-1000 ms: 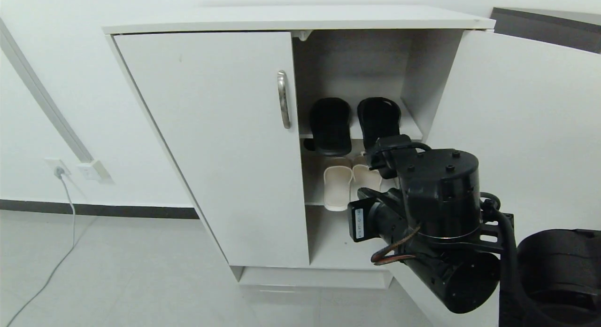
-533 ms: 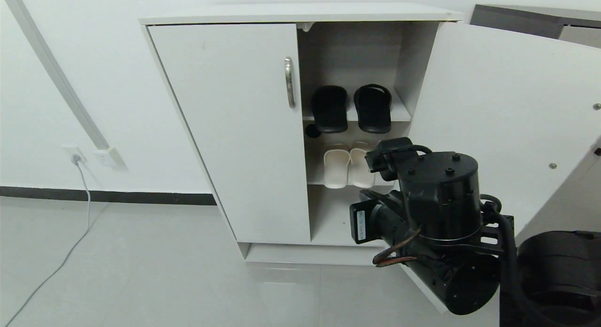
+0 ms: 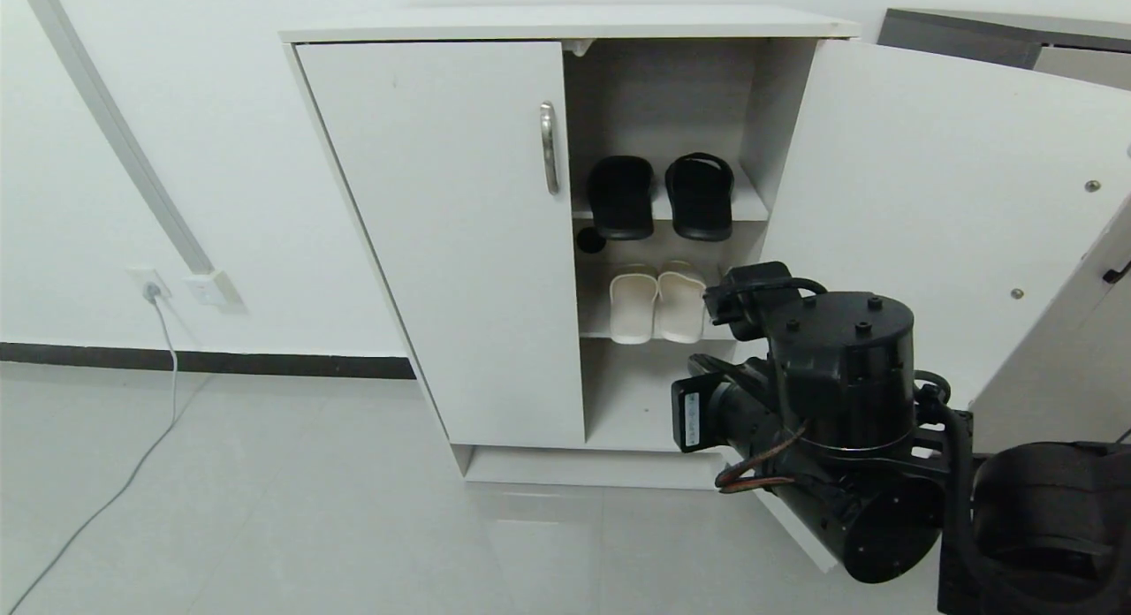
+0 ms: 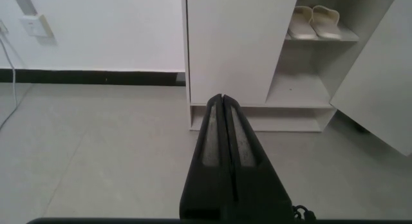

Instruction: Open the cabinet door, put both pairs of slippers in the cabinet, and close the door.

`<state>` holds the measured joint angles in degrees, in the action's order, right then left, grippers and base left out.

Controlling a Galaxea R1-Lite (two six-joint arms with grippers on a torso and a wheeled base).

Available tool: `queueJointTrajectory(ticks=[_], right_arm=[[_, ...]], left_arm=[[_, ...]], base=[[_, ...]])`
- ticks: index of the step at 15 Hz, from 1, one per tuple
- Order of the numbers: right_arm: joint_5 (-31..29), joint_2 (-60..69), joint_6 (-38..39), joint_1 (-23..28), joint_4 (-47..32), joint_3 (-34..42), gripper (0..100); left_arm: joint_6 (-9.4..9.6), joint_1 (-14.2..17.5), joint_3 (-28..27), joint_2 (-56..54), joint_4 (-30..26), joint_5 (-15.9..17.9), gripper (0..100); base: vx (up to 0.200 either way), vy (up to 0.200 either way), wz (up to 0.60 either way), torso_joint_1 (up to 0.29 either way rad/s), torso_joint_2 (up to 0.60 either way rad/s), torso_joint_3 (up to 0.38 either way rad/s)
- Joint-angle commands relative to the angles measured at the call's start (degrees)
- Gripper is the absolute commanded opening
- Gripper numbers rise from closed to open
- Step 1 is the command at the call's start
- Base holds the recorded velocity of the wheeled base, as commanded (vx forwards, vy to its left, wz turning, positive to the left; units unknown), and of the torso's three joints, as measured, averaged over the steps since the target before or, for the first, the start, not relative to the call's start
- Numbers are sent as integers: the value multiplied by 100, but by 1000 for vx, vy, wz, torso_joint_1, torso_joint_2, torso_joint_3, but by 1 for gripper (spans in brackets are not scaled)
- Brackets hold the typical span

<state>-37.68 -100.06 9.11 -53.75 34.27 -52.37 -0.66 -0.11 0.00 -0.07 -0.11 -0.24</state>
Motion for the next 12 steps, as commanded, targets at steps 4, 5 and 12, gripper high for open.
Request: queueJointTrajectory(ticks=[4, 5, 12], right_arm=[[-2, -22, -67, 14, 10, 87, 0], [-2, -22, -76, 14, 10, 95, 0], [-11, -31, -164, 22, 27, 201, 0]], left_arm=[[-13, 2, 0, 7, 2, -2, 0], [-13, 2, 0, 7, 2, -2, 0], [-22, 2, 0, 7, 2, -2, 0]], base=[[0, 0, 0, 0, 0, 0], [0, 0, 0, 0, 0, 0], [0, 0, 0, 0, 0, 0]])
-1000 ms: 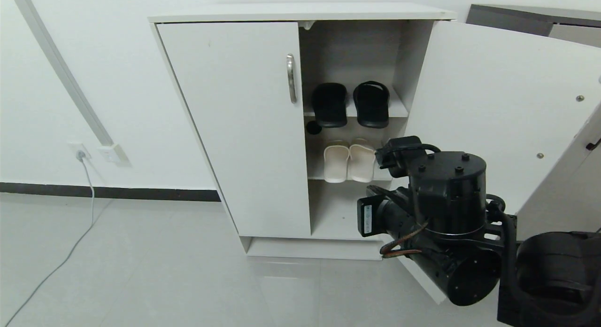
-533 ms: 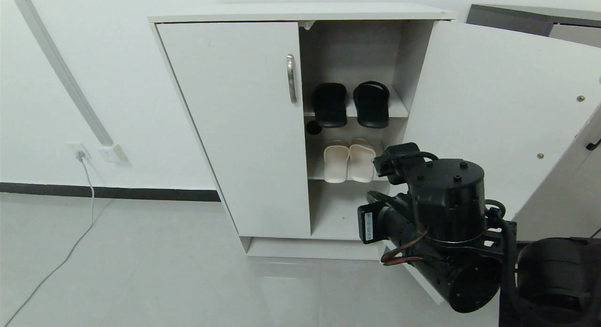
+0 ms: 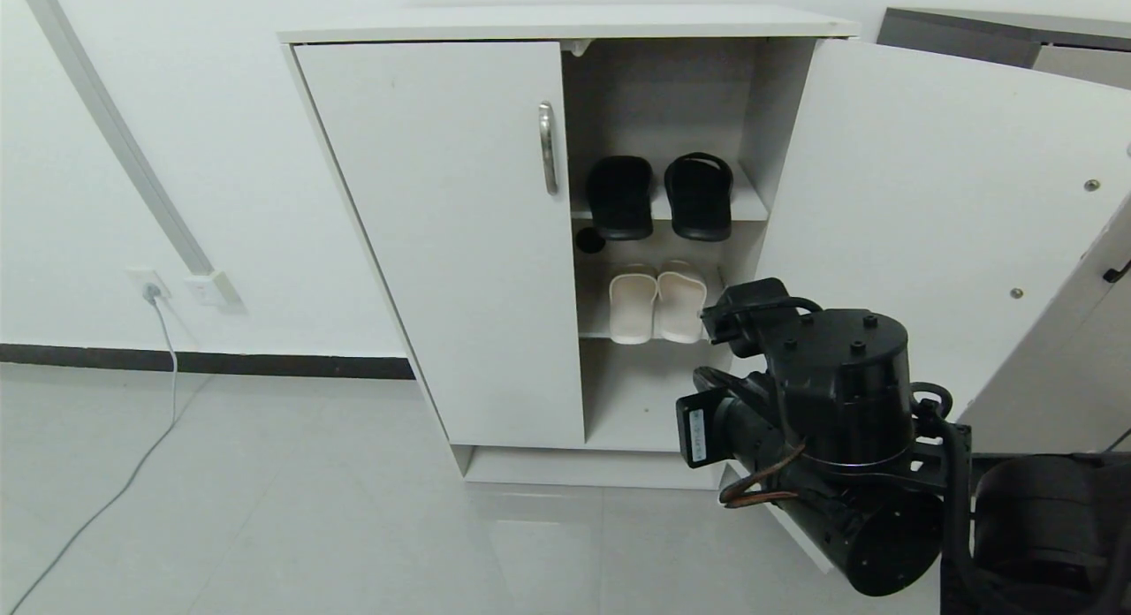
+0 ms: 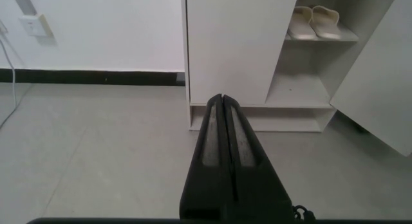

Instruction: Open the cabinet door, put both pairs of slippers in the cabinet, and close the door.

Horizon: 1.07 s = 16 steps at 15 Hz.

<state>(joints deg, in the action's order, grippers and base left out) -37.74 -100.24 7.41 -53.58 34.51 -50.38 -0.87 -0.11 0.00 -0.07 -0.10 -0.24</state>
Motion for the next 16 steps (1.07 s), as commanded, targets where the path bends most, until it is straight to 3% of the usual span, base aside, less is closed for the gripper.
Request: queueJointTrajectory(ticks=[1, 4, 8, 16], right_arm=[[-5, -13, 6, 5, 3, 2, 0], [-5, -13, -3, -4, 3, 2, 0], [-5, -13, -3, 5, 3, 2, 0], [-23, -4, -12, -4, 3, 37, 0]], left_arm=[[-1, 2, 0, 7, 1, -2, 0], [-1, 2, 0, 7, 1, -11, 0], [-1, 2, 0, 7, 1, -2, 0], [-1, 2, 0, 7, 1, -2, 0]], base=[[0, 0, 0, 0, 0, 0], [0, 0, 0, 0, 0, 0], [0, 0, 0, 16, -199, -293], [0, 0, 0, 88, -496, -350]])
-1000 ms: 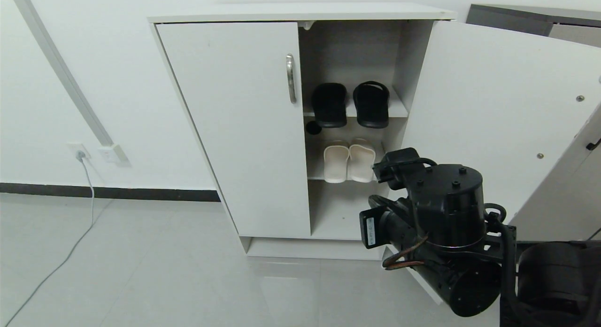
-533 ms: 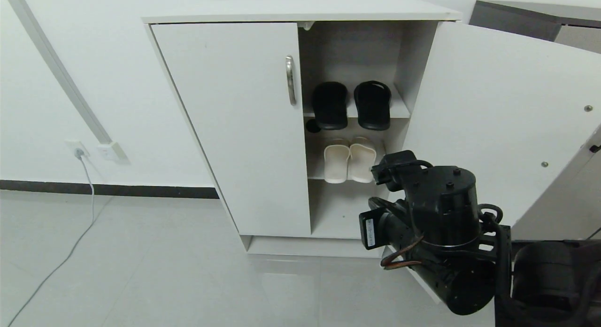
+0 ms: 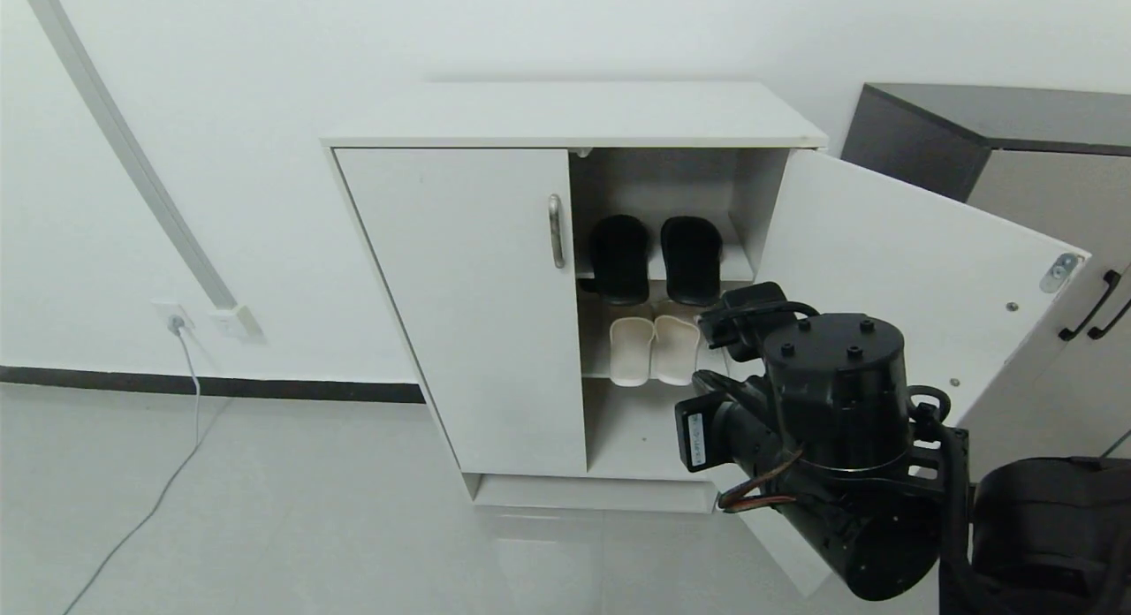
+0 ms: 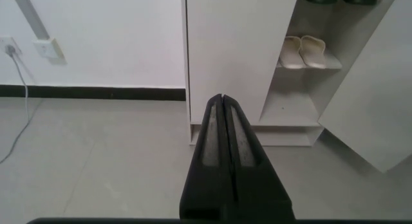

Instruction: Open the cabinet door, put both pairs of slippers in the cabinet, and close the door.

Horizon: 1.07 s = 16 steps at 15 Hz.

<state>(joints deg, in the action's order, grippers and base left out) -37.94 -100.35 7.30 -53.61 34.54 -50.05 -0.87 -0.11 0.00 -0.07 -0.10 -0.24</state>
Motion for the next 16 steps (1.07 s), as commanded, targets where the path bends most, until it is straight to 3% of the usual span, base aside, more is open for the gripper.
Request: queueJointTrajectory(ticks=[1, 16], right_arm=[[-3, 7, -1, 0, 1, 4, 0], [-12, 68, -1, 9, 1, 13, 0]], left_arm=[[-1, 2, 0, 7, 1, -2, 0], [7, 2, 0, 7, 1, -2, 0]], base=[[0, 0, 0, 149, -466, -330], [0, 0, 0, 191, -507, -313]])
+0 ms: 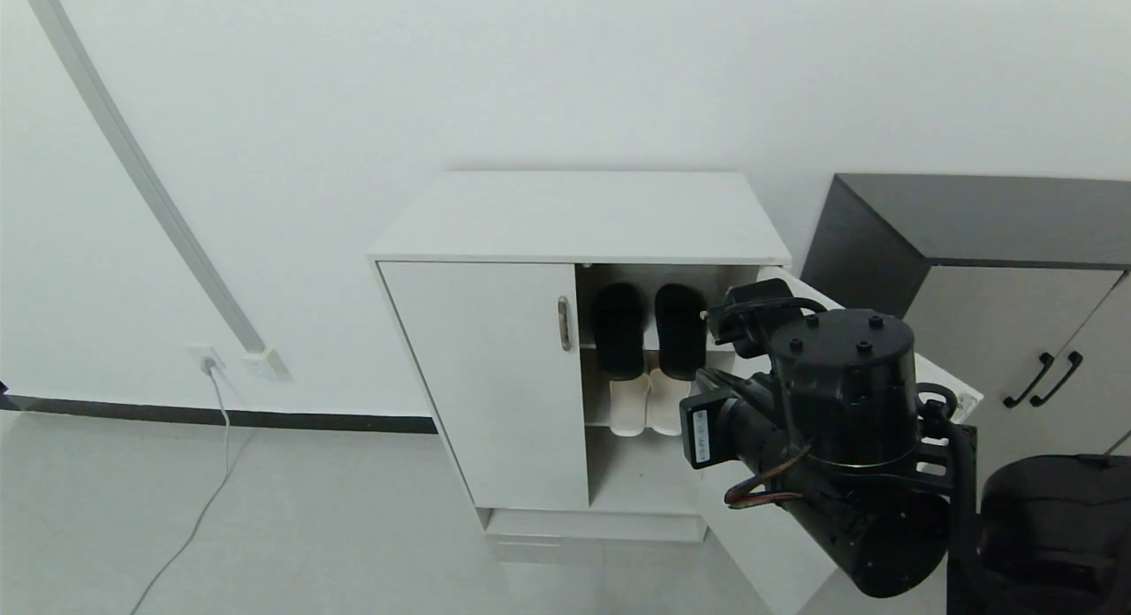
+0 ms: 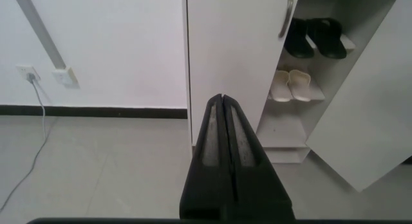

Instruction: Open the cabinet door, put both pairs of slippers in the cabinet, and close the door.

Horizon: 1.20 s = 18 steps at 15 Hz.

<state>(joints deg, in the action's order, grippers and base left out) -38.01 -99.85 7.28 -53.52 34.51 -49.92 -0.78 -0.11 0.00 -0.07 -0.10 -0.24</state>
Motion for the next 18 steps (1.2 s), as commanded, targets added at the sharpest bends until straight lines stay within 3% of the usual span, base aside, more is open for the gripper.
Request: queueJointTrajectory(ticks=[1, 8, 18], right_arm=[[-5, 36, 2, -1, 3, 26, 0], [-5, 45, -7, 34, 3, 35, 0], [-5, 45, -33, 52, 3, 79, 0]], left_arm=[[-1, 2, 0, 7, 1, -2, 0], [-1, 2, 0, 7, 1, -2, 0], [8, 2, 0, 7, 1, -2, 0]], base=[[0, 0, 0, 246, -544, -320], [0, 0, 0, 243, -551, -304], [0, 0, 0, 10, -20, -12]])
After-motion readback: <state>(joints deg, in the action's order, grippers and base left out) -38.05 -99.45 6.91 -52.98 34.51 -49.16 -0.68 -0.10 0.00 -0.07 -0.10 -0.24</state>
